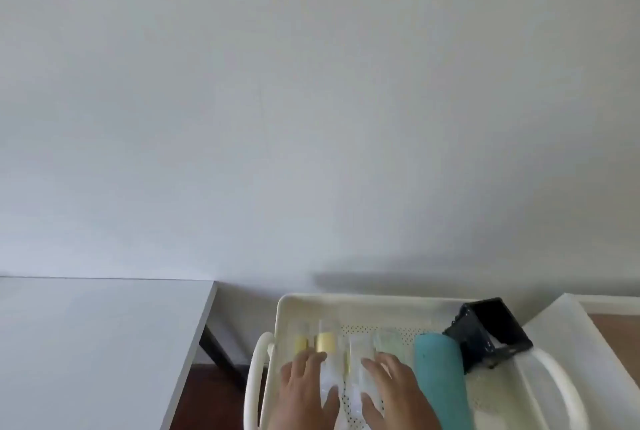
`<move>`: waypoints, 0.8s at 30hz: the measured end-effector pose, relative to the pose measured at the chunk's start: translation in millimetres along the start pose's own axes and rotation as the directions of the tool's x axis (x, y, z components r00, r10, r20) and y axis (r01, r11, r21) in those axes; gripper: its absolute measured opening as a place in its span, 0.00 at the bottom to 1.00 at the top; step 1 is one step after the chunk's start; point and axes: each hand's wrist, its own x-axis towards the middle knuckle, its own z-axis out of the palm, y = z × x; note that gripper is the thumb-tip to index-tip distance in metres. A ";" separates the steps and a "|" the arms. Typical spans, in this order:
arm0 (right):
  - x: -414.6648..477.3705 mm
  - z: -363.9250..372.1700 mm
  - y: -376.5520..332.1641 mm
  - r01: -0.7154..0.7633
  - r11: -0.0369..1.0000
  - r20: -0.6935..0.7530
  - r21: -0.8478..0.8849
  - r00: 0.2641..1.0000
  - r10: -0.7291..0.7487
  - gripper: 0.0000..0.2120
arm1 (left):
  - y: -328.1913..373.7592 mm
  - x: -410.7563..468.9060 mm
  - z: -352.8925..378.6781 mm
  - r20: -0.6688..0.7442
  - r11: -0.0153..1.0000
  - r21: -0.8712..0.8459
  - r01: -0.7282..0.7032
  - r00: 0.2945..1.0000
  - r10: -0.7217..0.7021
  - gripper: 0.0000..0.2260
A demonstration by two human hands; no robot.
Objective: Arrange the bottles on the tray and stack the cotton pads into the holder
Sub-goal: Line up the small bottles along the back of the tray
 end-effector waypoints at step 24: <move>40.9 68.2 -15.8 0.150 0.978 0.224 -0.146 0.968 -0.115 0.36 | -41.5 9.3 40.2 0.076 0.936 0.326 0.129 0.984 -0.162 0.35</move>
